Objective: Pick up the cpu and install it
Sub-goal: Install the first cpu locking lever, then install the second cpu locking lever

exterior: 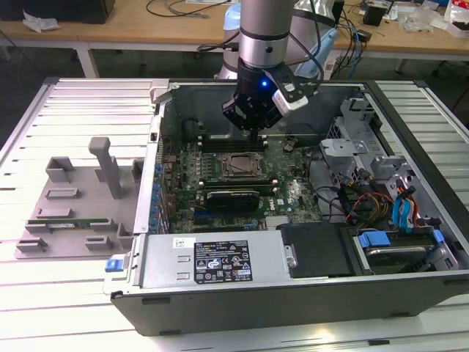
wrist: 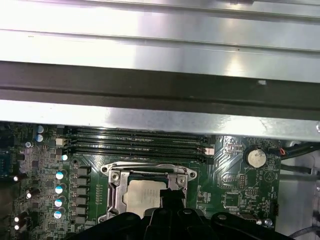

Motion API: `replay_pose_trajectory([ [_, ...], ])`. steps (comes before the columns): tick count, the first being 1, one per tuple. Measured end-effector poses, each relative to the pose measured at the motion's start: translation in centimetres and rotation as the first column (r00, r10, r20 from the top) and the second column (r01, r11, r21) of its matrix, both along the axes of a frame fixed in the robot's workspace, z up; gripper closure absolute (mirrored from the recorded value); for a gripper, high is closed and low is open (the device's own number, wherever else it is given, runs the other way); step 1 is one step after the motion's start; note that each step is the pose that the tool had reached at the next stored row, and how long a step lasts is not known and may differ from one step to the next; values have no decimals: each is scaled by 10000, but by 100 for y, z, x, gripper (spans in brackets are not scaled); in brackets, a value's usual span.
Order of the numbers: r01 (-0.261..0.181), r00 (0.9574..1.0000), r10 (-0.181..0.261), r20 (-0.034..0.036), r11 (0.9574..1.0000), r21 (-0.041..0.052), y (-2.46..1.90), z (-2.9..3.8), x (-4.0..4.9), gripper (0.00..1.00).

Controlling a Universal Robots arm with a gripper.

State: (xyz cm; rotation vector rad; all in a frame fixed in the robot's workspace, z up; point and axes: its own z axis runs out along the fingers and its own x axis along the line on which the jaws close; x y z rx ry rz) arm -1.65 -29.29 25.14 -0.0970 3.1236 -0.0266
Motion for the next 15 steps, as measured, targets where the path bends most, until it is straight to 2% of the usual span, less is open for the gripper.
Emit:
replay_pose_trajectory([
  [7,-2,10000,2,-2,10000,-4,-9,3,0,89],
  [11,0,10000,0,-2,10000,-2,-71,2,0,89],
  [15,0,10000,0,-1,10000,1,-168,2,0,89],
])
